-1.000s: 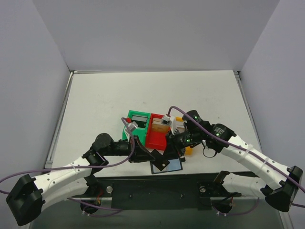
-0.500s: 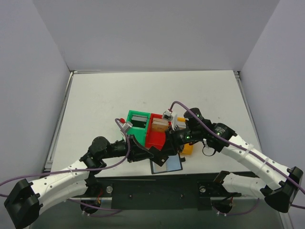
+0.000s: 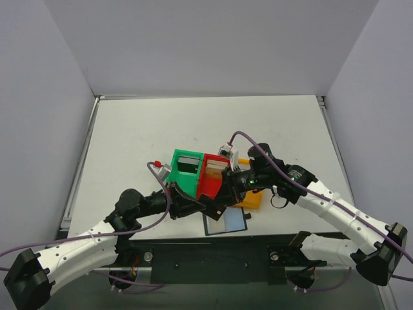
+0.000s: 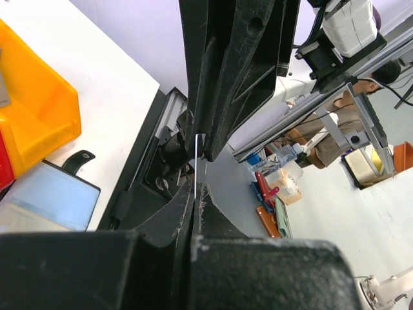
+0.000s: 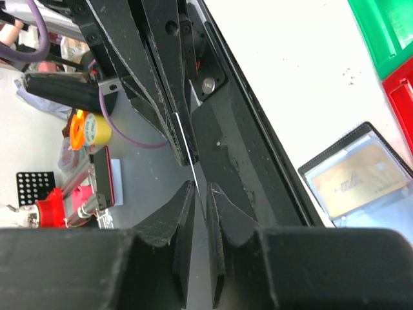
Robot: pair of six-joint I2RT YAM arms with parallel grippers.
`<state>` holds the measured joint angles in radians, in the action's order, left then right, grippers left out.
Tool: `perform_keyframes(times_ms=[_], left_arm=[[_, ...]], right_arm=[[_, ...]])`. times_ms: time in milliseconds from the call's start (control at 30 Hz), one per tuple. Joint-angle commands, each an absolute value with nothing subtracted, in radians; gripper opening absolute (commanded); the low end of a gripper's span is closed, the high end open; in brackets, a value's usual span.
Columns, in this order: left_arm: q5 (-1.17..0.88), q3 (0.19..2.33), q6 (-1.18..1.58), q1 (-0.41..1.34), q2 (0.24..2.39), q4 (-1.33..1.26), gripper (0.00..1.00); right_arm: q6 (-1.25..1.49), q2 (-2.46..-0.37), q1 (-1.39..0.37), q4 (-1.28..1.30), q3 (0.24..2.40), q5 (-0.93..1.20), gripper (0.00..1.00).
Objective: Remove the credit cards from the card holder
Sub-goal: Place the credit card in the storage box.
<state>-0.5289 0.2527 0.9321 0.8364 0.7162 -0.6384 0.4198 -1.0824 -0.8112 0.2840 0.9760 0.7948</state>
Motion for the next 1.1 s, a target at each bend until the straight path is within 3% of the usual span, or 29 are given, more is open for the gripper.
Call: perform_keyframes(times_ms=[0, 333, 400, 500, 567, 600, 633, 700, 733, 967, 1067], left_arm=[[-0.465, 0.239, 0.923, 0.841, 0.696, -0.681, 0.00], [-0.451, 0.226, 0.920, 0.841, 0.657, -0.666, 0.00], [-0.445, 0.221, 0.920, 0.841, 0.650, -0.664, 0.00], [-0.425, 0.225, 0.920, 0.838, 0.637, -0.626, 0.00], [-0.413, 0.245, 0.910, 0.831, 0.617, -0.559, 0.26], [-0.382, 0.258, 0.910, 0.824, 0.605, -0.495, 0.43], [-0.364, 0.265, 0.905, 0.819, 0.568, -0.456, 0.49], [-0.298, 0.285, 0.882, 0.802, 0.494, -0.335, 0.76], [-0.252, 0.296, 0.877, 0.792, 0.468, -0.252, 0.81], [0.118, 0.353, 0.893, 0.758, 0.218, 0.212, 0.83], [0.178, 0.364, 0.911, 0.758, 0.144, 0.300, 0.84]], right_arm=[[0.477, -1.086, -0.807, 0.181, 0.985, 0.844, 0.08], [0.508, -1.114, -0.805, 0.141, 0.999, 0.854, 0.10], [0.512, -1.115, -0.805, 0.134, 1.000, 0.862, 0.02], [0.515, -1.120, -0.805, 0.135, 1.008, 0.858, 0.00], [0.506, -1.138, -0.805, 0.167, 1.029, 0.845, 0.00], [0.491, -1.153, -0.805, 0.187, 1.060, 0.833, 0.00], [0.451, -1.160, -0.802, 0.237, 1.075, 0.801, 0.00], [0.405, -1.192, -0.775, 0.290, 1.123, 0.773, 0.00], [0.373, -1.218, -0.766, 0.307, 1.158, 0.764, 0.00], [0.229, -1.392, -0.715, 0.370, 1.317, 0.422, 0.00], [0.100, -1.512, -0.716, 0.371, 1.391, 0.443, 0.00]])
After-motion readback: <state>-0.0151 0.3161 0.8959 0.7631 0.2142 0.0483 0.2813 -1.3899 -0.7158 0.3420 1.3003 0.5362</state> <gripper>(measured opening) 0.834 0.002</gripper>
